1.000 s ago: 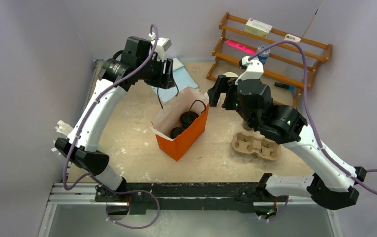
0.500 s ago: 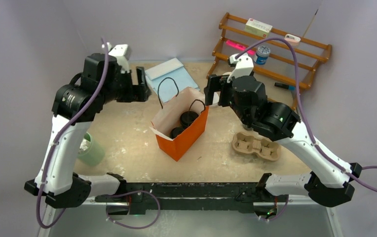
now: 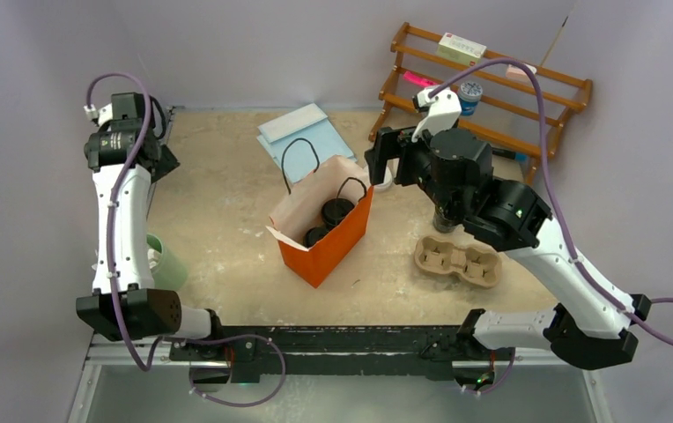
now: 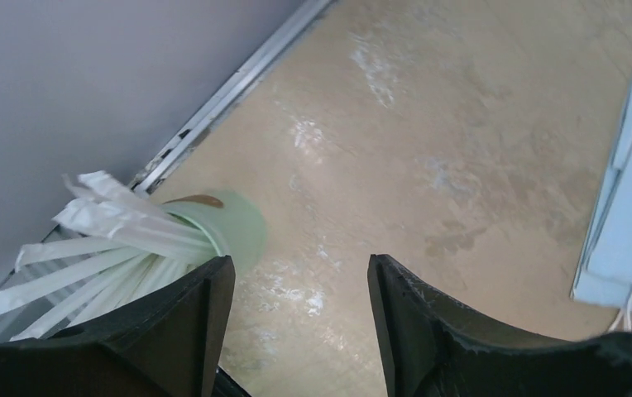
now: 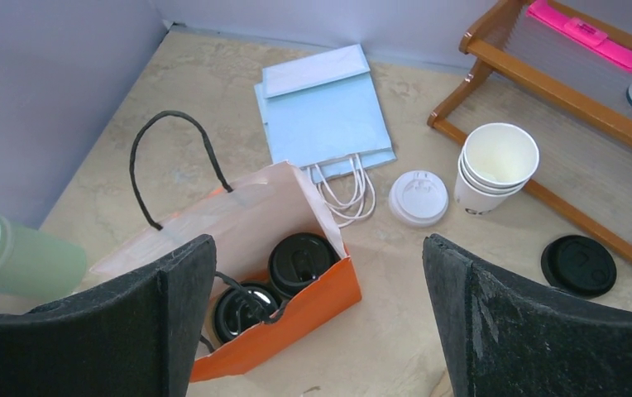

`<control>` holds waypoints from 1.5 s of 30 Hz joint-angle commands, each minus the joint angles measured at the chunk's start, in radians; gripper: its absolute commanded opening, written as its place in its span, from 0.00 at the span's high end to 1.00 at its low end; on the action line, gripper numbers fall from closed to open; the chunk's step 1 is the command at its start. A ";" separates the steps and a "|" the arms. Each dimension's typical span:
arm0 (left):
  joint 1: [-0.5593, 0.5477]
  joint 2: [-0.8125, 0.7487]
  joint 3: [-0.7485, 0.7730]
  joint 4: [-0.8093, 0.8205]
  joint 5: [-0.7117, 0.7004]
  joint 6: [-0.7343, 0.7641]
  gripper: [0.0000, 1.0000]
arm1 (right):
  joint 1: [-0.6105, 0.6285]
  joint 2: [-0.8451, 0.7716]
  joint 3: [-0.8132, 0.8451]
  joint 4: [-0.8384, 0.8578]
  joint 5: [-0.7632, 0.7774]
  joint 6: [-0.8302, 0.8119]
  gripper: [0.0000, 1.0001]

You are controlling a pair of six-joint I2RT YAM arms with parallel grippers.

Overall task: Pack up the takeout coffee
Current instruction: Adjust the coffee cup in the cup tray, then pick up the straw from the storage cup.

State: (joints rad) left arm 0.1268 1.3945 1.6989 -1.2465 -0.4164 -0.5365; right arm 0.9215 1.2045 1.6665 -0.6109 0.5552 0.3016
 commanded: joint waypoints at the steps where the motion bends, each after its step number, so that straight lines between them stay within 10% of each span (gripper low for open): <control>1: 0.051 -0.028 0.021 -0.009 -0.174 -0.141 0.40 | -0.004 0.009 0.056 -0.053 -0.039 -0.022 0.05; 45: 0.099 -0.095 -0.369 0.141 -0.526 -0.092 0.62 | -0.003 0.086 0.093 -0.053 -0.114 -0.037 0.05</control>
State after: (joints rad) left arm 0.2169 1.2854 1.3430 -1.1549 -0.8932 -0.6594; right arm 0.9215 1.3041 1.7588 -0.6971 0.4496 0.2863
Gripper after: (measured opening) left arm 0.385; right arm 0.946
